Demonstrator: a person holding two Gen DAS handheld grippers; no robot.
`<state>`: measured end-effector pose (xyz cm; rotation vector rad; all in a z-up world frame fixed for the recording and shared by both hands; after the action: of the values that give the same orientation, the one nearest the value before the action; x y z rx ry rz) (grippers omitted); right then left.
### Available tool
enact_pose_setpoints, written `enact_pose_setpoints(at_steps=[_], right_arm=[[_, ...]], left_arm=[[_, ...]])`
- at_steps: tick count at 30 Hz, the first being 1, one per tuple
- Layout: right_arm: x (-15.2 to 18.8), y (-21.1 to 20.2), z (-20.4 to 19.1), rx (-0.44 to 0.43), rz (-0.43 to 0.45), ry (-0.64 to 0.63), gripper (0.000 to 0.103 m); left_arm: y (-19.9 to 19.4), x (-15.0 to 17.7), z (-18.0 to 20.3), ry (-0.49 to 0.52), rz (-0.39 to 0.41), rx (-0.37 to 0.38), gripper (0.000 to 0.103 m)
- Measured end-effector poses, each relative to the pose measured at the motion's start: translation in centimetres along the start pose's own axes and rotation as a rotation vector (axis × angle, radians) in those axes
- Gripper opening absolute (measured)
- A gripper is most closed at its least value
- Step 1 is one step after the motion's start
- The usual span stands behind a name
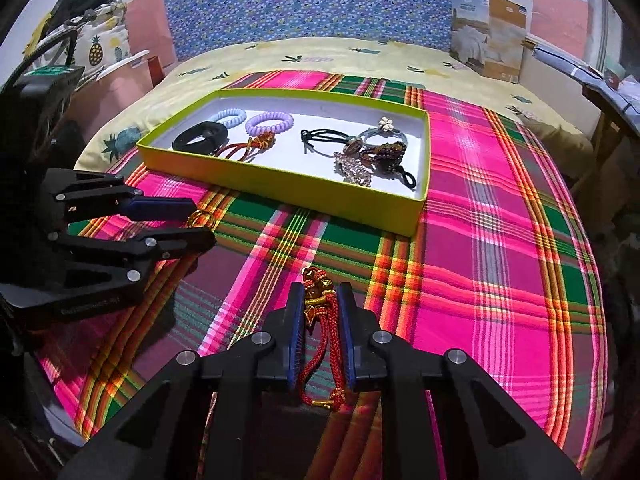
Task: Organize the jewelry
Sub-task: 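Grasp the gold ring with the left tool while the right tool grasps the red tassel keychain, then carry the gold ring and red tassel keychain into the box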
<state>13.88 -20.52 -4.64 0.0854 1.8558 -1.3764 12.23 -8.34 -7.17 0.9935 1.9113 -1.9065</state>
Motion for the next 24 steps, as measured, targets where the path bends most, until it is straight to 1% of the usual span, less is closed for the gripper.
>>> enact_pose_setpoints(at_steps=[4,11,24], right_arm=[[-0.1,-0.6,0.0,0.010,0.014,0.007,0.017],[-0.1,-1.5,0.1,0.024,0.031,0.019,0.017],[-0.9,-3.0,-0.4,0.035,0.069,0.013,0.017]], left_arm=[[-0.1,0.0,0.1,0.006,0.005,-0.009,0.022],[-0.8,0.4,-0.2,-0.031,0.010,0.020,0.022],[-4.0,-0.4,-0.9,-0.078,0.091,0.032,0.022]])
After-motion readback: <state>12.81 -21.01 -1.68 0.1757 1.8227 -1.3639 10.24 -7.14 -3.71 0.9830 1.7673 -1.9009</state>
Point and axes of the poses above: each gripper's, at about its wrist camera, not at the fingertips, and y roughly the way its jaws point, z to its right, x to its underside, the point moved 4 cm from there along y, roughly the way its jaws point, and after that the axes turned 5 degrees about -x, right-handed, at the moved point
